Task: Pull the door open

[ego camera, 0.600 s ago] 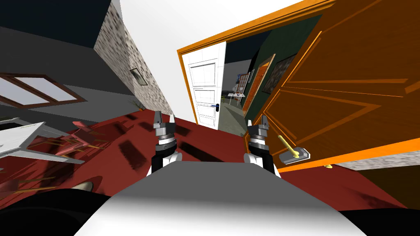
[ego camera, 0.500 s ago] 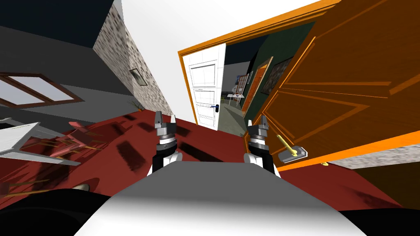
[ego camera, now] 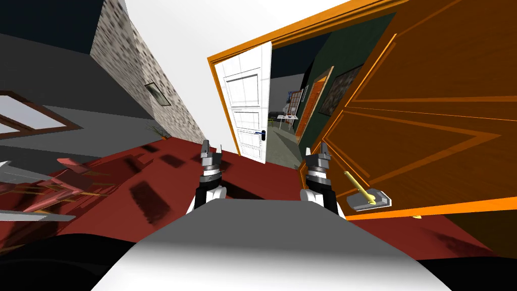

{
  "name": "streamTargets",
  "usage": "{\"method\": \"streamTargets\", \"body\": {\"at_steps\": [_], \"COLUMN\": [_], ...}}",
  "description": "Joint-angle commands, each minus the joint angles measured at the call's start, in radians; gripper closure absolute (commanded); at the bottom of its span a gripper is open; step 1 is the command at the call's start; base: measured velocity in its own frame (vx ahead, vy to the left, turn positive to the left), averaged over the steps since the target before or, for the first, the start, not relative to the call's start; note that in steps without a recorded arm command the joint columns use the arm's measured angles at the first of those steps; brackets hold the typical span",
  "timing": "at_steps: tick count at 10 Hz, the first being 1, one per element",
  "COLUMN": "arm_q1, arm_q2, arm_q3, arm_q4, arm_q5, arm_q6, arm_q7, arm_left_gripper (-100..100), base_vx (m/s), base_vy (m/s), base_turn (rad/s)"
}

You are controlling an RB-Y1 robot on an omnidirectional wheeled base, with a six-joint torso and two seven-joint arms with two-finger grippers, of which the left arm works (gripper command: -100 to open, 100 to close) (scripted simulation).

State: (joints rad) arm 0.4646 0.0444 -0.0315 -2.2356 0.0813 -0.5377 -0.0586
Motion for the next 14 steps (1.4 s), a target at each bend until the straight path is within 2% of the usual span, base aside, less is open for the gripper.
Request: {"method": "streamTargets", "body": {"at_steps": [1,9,10,14], "arm_q1": [-0.025,-0.106,-0.128,-0.175], "arm_q2": [0.014,0.059,0.071,0.096], "arm_q3": [0.004,0.01,0.011,0.015], "arm_q4": [0.04,0.209,0.256,0.355], "arm_q5": [0.004,0.013,0.016,0.022], "arm_q6": [0.02,0.05,0.058,0.076], "arm_q7": [0.011,0.046,0.056,0.077], "arm_left_gripper": [-100,-100,-100,-100], "base_vx": [0.171,0.099,0.147,0.121], "base_vy": [-0.023,-0.017,-0.034,-0.009], "base_turn": [-0.11,-0.078,-0.151,-0.091]}}
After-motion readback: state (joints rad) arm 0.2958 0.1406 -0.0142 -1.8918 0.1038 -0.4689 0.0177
